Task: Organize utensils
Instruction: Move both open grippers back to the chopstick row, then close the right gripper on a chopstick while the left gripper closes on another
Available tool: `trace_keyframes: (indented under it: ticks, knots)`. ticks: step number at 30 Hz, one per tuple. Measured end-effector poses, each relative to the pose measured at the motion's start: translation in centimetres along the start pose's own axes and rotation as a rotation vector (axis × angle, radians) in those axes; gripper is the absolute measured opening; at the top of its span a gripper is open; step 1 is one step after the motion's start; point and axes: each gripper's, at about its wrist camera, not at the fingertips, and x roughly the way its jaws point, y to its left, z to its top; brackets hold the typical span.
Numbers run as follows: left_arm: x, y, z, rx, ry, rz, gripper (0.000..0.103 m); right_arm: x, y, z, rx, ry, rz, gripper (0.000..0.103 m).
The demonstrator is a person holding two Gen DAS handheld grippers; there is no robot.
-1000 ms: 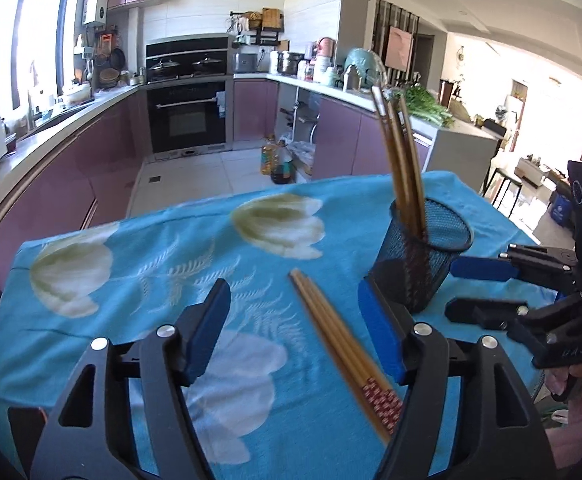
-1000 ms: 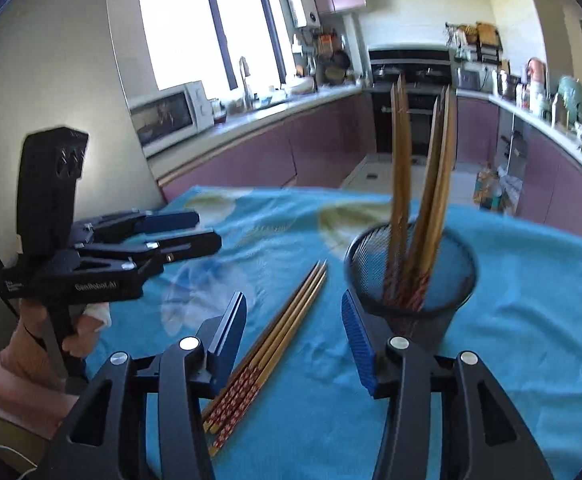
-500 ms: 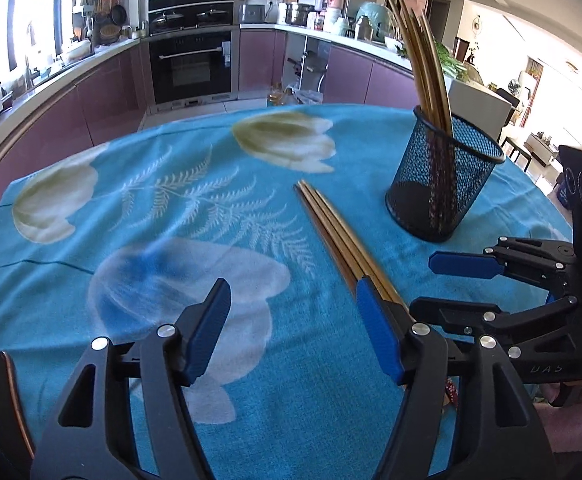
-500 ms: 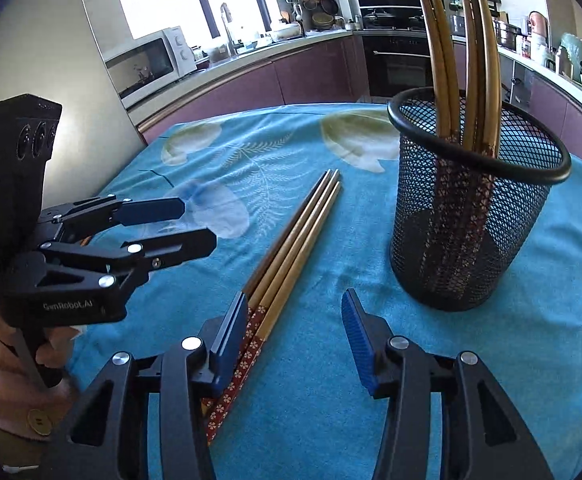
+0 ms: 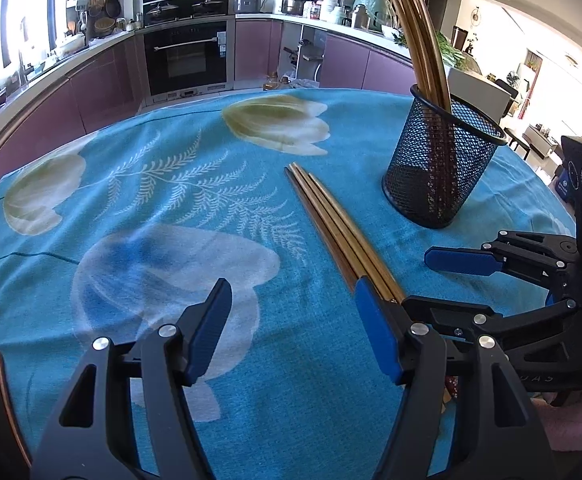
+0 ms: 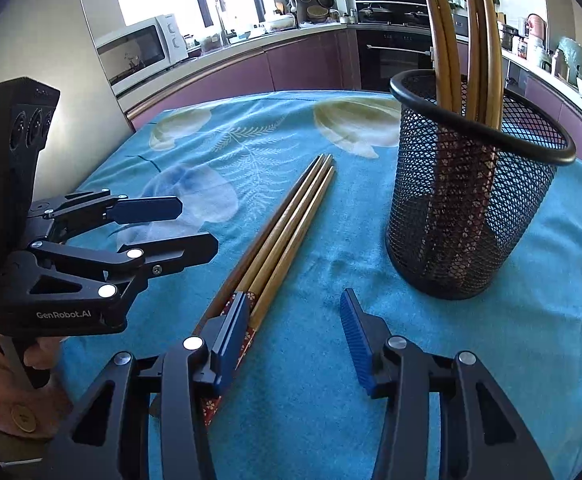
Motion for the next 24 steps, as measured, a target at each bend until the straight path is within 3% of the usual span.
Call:
trace_keyframes:
  ticks: [4, 24]
  knots:
    - [0.3, -0.2, 0.2, 0.005, 0.006, -0.002, 0.062, 0.0, -0.2, 0.0, 0.011, 0.002, -0.012, 0.041]
    - [2.6, -1.3, 0.7, 0.035, 0.056, -0.017, 0.051, -0.1, -0.8, 0.1, 0.034, 0.004, -0.009, 0.041]
